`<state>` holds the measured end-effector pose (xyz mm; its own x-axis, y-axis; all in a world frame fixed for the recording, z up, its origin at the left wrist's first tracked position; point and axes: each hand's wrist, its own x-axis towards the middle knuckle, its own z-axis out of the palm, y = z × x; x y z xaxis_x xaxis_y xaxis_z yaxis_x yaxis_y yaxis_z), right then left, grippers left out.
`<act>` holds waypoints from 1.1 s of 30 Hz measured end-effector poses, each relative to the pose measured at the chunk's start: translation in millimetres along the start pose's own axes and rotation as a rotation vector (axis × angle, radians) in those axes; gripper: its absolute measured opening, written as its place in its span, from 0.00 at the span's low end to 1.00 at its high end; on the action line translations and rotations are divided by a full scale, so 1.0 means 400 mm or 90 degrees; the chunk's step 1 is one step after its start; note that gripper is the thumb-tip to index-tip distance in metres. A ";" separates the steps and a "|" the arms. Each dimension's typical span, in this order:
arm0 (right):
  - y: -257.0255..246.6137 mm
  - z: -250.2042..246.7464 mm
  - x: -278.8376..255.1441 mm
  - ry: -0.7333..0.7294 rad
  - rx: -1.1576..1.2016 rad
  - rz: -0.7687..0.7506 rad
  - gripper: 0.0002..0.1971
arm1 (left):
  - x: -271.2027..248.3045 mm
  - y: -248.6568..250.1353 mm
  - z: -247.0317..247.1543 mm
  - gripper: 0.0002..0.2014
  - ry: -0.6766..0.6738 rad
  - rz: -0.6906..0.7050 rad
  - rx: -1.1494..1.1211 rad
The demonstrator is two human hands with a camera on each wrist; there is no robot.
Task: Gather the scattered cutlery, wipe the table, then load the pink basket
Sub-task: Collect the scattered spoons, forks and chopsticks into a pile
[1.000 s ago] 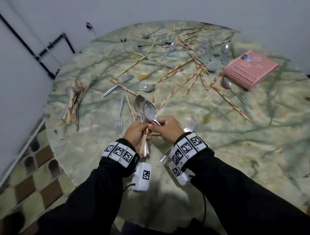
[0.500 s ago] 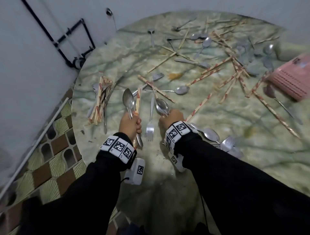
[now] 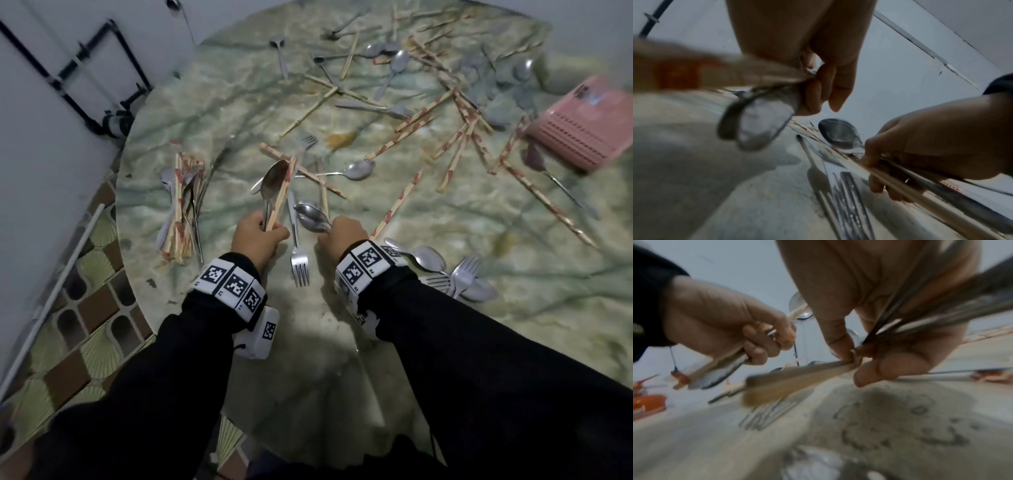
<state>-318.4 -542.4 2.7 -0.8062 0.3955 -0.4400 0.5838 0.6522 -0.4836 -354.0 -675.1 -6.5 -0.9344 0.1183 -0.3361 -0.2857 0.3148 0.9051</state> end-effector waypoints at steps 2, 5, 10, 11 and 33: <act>0.012 -0.009 -0.011 -0.003 0.048 0.003 0.12 | -0.005 0.003 0.003 0.13 -0.013 0.003 -0.001; 0.037 -0.019 -0.027 0.023 0.130 0.025 0.07 | -0.017 0.004 0.009 0.15 -0.027 0.024 0.024; 0.117 -0.063 -0.085 0.127 0.336 0.114 0.20 | -0.034 0.007 0.015 0.16 -0.013 0.049 0.022; 0.141 -0.070 -0.100 0.152 0.362 0.128 0.20 | -0.039 0.012 0.017 0.15 -0.018 0.061 0.015; 0.241 -0.017 -0.151 0.183 0.251 0.304 0.13 | 0.044 0.048 0.035 0.13 -0.228 0.323 0.679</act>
<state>-214.2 -498.9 -12.1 -0.4133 0.7730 -0.4813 0.8291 0.1009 -0.5499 -373.0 -653.9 1.4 -0.7300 0.6496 -0.2125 0.5657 0.7487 0.3455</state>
